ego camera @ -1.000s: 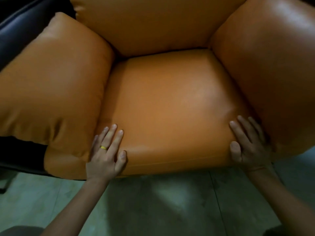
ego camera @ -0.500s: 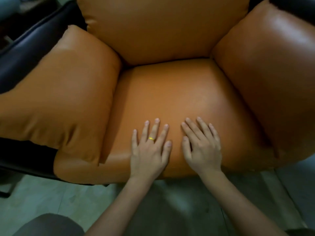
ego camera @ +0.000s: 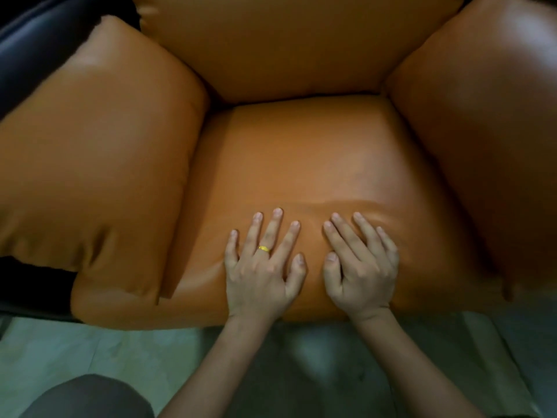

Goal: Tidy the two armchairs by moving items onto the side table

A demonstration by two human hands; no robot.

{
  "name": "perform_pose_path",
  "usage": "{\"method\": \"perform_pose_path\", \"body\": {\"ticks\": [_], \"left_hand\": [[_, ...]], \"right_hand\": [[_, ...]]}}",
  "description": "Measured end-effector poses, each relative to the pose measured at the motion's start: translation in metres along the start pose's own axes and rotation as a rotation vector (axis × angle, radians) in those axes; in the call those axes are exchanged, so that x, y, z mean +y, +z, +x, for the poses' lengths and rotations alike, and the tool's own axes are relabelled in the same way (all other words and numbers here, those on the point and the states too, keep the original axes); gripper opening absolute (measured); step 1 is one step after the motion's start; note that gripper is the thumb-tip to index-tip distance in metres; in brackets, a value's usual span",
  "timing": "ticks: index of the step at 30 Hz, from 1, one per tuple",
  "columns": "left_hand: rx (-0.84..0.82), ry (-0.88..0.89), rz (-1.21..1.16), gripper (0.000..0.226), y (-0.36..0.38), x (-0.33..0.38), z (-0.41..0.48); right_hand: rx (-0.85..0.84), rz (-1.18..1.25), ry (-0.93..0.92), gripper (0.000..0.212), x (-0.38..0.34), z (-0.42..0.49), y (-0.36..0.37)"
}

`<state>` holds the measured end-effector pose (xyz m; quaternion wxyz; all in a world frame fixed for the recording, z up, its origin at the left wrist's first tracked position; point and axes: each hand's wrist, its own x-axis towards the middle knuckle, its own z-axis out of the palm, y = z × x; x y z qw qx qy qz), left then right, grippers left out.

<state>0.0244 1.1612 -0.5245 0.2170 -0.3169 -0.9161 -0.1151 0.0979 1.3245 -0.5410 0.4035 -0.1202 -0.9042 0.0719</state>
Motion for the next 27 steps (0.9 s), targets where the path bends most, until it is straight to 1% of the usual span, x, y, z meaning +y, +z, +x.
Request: {"method": "perform_pose_path", "body": {"ticks": [4, 7, 10, 12, 15, 20, 22, 23, 25, 27], "left_hand": [[-0.016, -0.002, -0.006, 0.052, 0.0, -0.001, -0.003], [-0.015, -0.003, -0.017, 0.052, 0.001, -0.002, -0.005], [-0.05, -0.015, -0.025, 0.052, -0.003, -0.001, -0.005], [-0.093, -0.02, -0.027, 0.052, -0.009, 0.0, -0.003], [-0.215, -0.034, -0.047, 0.052, -0.029, 0.004, 0.0], [-0.492, -0.063, -0.186, 0.053, -0.065, -0.001, 0.005], [-0.593, -0.133, -0.309, 0.05, -0.083, -0.007, 0.014], [-0.636, -0.198, -0.388, 0.049, -0.093, -0.011, 0.021], [-0.717, -0.306, -0.511, 0.047, -0.117, -0.016, 0.024], [-0.819, -0.393, -0.653, 0.048, -0.143, -0.026, 0.02]], "right_hand": [[0.001, -0.001, 0.026, 0.045, -0.003, -0.002, -0.005], [-0.033, 0.016, 0.044, 0.044, -0.005, -0.003, -0.007], [-0.091, 0.013, 0.097, 0.044, -0.008, -0.004, -0.014], [-0.16, 0.003, 0.138, 0.045, -0.014, -0.002, -0.022], [-0.323, 0.001, 0.187, 0.049, -0.023, 0.003, -0.039], [-0.634, 0.033, 0.3, 0.053, -0.035, 0.013, -0.068], [-0.758, 0.076, 0.35, 0.056, -0.037, 0.03, -0.078], [-0.828, 0.106, 0.38, 0.058, -0.037, 0.043, -0.083], [-0.971, 0.181, 0.496, 0.056, -0.042, 0.063, -0.097], [-1.054, 0.293, 0.706, 0.052, -0.047, 0.076, -0.12]]}}
